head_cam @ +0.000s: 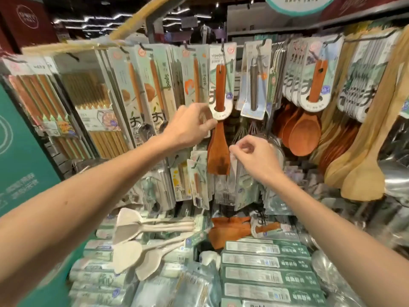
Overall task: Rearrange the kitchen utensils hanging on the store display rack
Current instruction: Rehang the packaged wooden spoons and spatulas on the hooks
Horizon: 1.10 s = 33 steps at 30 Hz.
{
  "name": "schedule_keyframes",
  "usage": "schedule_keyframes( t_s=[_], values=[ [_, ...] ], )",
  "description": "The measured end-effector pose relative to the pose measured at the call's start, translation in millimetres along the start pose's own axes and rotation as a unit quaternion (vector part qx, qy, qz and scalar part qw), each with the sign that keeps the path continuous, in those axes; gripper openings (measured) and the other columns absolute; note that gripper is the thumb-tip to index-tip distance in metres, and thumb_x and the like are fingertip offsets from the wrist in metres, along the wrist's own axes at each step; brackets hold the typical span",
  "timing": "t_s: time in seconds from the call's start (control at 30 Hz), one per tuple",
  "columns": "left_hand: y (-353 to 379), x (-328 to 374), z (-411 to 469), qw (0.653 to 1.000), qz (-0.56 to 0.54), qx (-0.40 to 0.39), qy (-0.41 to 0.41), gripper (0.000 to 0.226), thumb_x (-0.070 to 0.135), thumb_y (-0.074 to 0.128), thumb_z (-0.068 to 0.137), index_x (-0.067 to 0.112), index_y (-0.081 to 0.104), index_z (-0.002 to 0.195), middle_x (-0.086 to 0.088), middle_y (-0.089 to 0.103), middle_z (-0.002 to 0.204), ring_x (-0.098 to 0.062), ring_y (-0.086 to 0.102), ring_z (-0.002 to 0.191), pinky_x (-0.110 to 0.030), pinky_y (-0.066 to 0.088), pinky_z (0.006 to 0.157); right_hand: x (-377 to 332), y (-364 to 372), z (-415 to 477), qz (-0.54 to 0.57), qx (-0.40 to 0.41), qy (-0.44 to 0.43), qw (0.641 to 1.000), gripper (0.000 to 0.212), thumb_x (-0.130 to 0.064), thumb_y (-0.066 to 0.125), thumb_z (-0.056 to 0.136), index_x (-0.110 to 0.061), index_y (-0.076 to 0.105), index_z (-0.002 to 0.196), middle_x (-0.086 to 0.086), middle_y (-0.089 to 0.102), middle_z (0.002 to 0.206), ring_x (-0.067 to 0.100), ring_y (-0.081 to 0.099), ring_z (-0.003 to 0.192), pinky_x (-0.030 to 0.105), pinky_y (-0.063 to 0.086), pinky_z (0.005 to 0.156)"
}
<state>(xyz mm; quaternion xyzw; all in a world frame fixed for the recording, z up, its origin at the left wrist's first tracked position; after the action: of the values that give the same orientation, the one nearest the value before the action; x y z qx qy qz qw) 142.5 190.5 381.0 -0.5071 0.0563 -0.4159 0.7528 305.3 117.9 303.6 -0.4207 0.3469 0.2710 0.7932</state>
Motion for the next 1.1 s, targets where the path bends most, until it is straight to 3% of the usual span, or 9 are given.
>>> schedule_keyframes(
  t_s=[0.13, 0.27, 0.37, 0.57, 0.73, 0.8, 0.9, 1.0, 1.1],
  values=[
    [26, -12, -81, 0.997, 0.006, -0.071, -0.014, 0.032, 0.044, 0.058, 0.096, 0.019, 0.059, 0.077, 0.009, 0.054, 0.06, -0.003, 0.046, 0.051, -0.026, 0.037, 0.052, 54, 23, -75, 0.044, -0.059, 0.074, 0.995, 0.031, -0.031, 0.07, 0.09, -0.014, 0.058, 0.066, -0.006, 0.051, 0.057, 0.006, 0.042, 0.054, 0.023, 0.037, 0.057],
    [84, -42, -155, 0.981, -0.008, -0.185, -0.066, 0.036, 0.045, 0.059, 0.096, 0.028, 0.047, 0.067, 0.009, 0.049, 0.055, -0.001, 0.043, 0.049, -0.022, 0.027, 0.047, 116, 60, -135, 0.076, -0.127, 0.188, 0.971, 0.031, -0.023, 0.072, 0.088, 0.0, 0.06, 0.073, 0.001, 0.044, 0.06, 0.009, 0.038, 0.055, 0.019, 0.032, 0.054],
    [141, -68, -186, 0.961, -0.05, -0.241, -0.128, 0.022, 0.039, 0.062, 0.095, 0.028, 0.058, 0.076, 0.011, 0.053, 0.059, -0.001, 0.044, 0.051, -0.028, 0.029, 0.052, 158, 88, -150, 0.093, -0.152, 0.26, 0.949, 0.021, -0.019, 0.071, 0.09, -0.003, 0.06, 0.082, 0.005, 0.049, 0.062, 0.017, 0.047, 0.058, 0.028, 0.041, 0.06],
    [260, -111, -179, 0.918, -0.082, -0.305, -0.239, 0.016, 0.034, 0.064, 0.093, 0.019, 0.065, 0.099, -0.001, 0.071, 0.085, -0.022, 0.068, 0.084, -0.034, 0.055, 0.074, 231, 138, -120, 0.096, -0.142, 0.347, 0.922, 0.004, -0.011, 0.065, 0.091, -0.013, 0.062, 0.093, 0.007, 0.058, 0.067, 0.019, 0.052, 0.059, 0.035, 0.046, 0.06],
    [345, -138, -133, 0.928, -0.002, -0.32, -0.192, 0.033, 0.033, 0.059, 0.096, 0.016, 0.059, 0.124, -0.01, 0.065, 0.122, -0.028, 0.06, 0.113, -0.04, 0.05, 0.096, 297, 172, -86, 0.011, -0.151, 0.344, 0.927, 0.022, -0.022, 0.046, 0.082, -0.017, 0.065, 0.073, -0.002, 0.061, 0.073, 0.017, 0.056, 0.071, 0.024, 0.045, 0.064],
    [377, -149, -110, 0.932, 0.019, -0.32, -0.167, 0.045, 0.034, 0.058, 0.096, 0.016, 0.049, 0.136, -0.012, 0.052, 0.142, -0.031, 0.053, 0.126, -0.045, 0.045, 0.105, 317, 180, -78, -0.064, -0.176, 0.341, 0.921, 0.029, -0.013, 0.043, 0.093, -0.015, 0.072, 0.098, 0.003, 0.069, 0.1, 0.023, 0.063, 0.094, 0.028, 0.05, 0.083],
    [427, -162, -84, 0.914, 0.018, -0.376, -0.155, 0.08, 0.037, 0.065, 0.092, 0.02, 0.021, 0.156, -0.007, 0.019, 0.163, -0.029, 0.025, 0.149, -0.05, 0.027, 0.119, 347, 189, -80, -0.203, -0.187, 0.335, 0.901, 0.035, -0.02, 0.036, 0.102, -0.017, 0.06, 0.127, 0.01, 0.064, 0.124, 0.031, 0.055, 0.12, 0.042, 0.039, 0.104],
    [468, -169, -75, 0.895, 0.033, -0.432, -0.106, 0.105, 0.051, 0.076, 0.078, 0.019, 0.015, 0.157, -0.008, 0.021, 0.161, -0.027, 0.018, 0.149, -0.044, 0.02, 0.122, 368, 199, -93, -0.256, -0.161, 0.293, 0.907, 0.044, -0.026, 0.038, 0.103, -0.017, 0.04, 0.146, 0.012, 0.052, 0.139, 0.027, 0.037, 0.137, 0.043, 0.024, 0.112],
    [488, -169, -76, 0.898, 0.062, -0.431, -0.068, 0.106, 0.057, 0.08, 0.07, 0.016, 0.026, 0.152, -0.011, 0.031, 0.15, -0.03, 0.027, 0.14, -0.042, 0.03, 0.115, 378, 207, -103, -0.301, -0.132, 0.263, 0.907, 0.05, -0.028, 0.038, 0.102, -0.02, 0.031, 0.15, 0.008, 0.045, 0.144, 0.02, 0.027, 0.142, 0.041, 0.019, 0.112]
  ],
)
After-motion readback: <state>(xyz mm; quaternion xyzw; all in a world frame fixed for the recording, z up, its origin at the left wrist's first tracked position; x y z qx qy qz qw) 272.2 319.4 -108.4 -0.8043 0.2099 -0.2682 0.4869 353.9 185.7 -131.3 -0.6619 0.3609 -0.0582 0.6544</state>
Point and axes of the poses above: each hand's wrist, its own z-axis towards the middle knuckle, its own y-axis out of the palm, x = y × z, the point moved 1 cm from there along z, towards the middle knuckle
